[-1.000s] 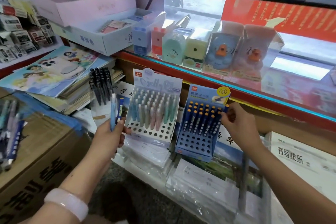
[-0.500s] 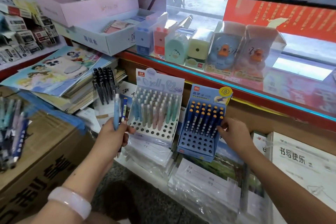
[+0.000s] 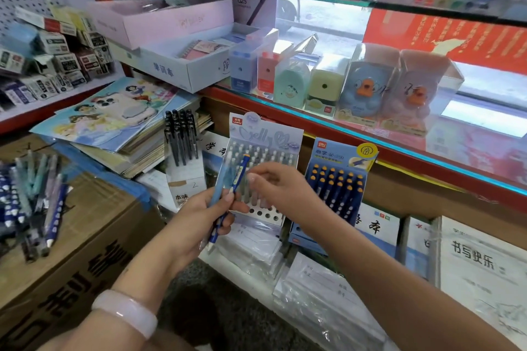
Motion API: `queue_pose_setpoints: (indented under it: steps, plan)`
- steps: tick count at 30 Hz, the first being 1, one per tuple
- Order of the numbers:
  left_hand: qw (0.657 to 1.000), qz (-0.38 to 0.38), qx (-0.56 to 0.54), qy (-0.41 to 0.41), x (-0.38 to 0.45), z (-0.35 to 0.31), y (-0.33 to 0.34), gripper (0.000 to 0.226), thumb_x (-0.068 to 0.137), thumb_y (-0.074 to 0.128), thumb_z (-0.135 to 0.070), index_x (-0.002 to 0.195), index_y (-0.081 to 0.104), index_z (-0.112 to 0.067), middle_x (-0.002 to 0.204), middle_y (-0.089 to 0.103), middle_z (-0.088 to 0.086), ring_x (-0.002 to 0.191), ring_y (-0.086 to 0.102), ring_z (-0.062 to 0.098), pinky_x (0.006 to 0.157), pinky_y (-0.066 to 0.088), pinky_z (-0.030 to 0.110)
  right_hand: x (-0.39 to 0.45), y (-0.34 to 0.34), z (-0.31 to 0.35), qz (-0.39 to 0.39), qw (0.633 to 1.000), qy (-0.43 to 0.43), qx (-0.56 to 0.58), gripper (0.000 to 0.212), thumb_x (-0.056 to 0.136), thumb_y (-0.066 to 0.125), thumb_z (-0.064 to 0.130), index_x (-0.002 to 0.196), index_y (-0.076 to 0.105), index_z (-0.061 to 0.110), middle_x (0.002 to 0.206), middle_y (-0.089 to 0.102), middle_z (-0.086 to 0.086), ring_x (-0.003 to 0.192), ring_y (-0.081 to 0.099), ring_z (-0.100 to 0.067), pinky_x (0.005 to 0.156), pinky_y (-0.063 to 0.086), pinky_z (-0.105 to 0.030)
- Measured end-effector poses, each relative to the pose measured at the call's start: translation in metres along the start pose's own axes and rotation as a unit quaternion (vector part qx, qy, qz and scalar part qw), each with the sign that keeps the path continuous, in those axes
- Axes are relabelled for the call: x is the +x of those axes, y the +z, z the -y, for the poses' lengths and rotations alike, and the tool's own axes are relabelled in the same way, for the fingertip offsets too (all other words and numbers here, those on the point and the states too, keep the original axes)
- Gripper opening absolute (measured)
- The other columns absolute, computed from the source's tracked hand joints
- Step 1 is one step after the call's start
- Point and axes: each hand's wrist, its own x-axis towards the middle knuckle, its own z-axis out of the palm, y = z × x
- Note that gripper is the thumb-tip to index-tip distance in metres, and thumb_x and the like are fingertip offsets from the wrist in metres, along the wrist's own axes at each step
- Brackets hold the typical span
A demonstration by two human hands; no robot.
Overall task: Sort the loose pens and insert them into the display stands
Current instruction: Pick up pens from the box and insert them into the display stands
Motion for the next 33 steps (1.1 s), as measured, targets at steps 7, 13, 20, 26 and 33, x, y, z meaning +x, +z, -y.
queue_pose_setpoints:
  steps: [7, 13, 20, 26, 33]
  plan:
    - [0.999, 0.031, -0.006, -0.013, -0.005, -0.001, -0.003, 0.023, 0.097, 0.040, -0.015, 0.101, 0.058, -0.002, 0.078, 0.071, 0.012, 0.056, 0.060, 0.014, 0.051, 0.050, 0.020, 0.010, 0.015, 0.007, 0.009, 0.990, 0.046, 0.135, 0.013, 0.093, 0.057, 0.019, 0.082, 0.060, 0.013, 0.068, 0.060, 0.001, 0.055, 0.052, -0.006, 0.052, 0.043, -0.014]
    - [0.991, -0.102, 0.085, 0.006, 0.005, 0.007, -0.014, 0.021, 0.099, 0.040, -0.019, 0.093, 0.059, -0.011, 0.099, 0.068, 0.014, 0.084, 0.064, 0.021, 0.069, 0.050, 0.026, 0.007, -0.018, -0.006, -0.120, 0.992, 0.005, 0.036, 0.011, 0.091, 0.058, 0.017, 0.082, 0.056, 0.013, 0.076, 0.064, -0.015, 0.066, 0.063, -0.021, 0.070, 0.054, -0.038]
    - [0.984, -0.162, 0.063, 0.031, 0.006, 0.004, -0.013, 0.019, 0.099, 0.040, -0.017, 0.091, 0.057, -0.013, 0.081, 0.065, 0.007, 0.065, 0.057, 0.017, 0.058, 0.046, 0.025, -0.004, -0.057, -0.062, -0.240, 0.947, 0.023, -0.212, 0.019, 0.093, 0.056, 0.023, 0.080, 0.047, 0.013, 0.074, 0.064, -0.008, 0.069, 0.062, -0.024, 0.063, 0.050, -0.038]
    - [0.984, -0.159, 0.070, 0.033, 0.007, 0.004, -0.011, 0.019, 0.099, 0.040, -0.017, 0.094, 0.057, -0.011, 0.080, 0.065, 0.007, 0.064, 0.055, 0.017, 0.058, 0.045, 0.026, -0.004, -0.045, -0.086, -0.226, 0.944, 0.044, -0.236, 0.017, 0.095, 0.053, 0.021, 0.083, 0.044, 0.012, 0.081, 0.065, -0.012, 0.065, 0.055, -0.022, 0.054, 0.039, -0.029]
    - [0.984, -0.160, 0.073, 0.038, 0.006, 0.006, -0.014, 0.018, 0.099, 0.040, -0.016, 0.093, 0.056, -0.013, 0.079, 0.063, 0.007, 0.061, 0.053, 0.017, 0.060, 0.043, 0.028, -0.001, -0.042, -0.088, -0.204, 0.936, 0.048, -0.282, 0.013, 0.096, 0.050, 0.022, 0.093, 0.047, 0.010, 0.083, 0.064, -0.014, 0.063, 0.052, -0.023, 0.056, 0.039, -0.031]
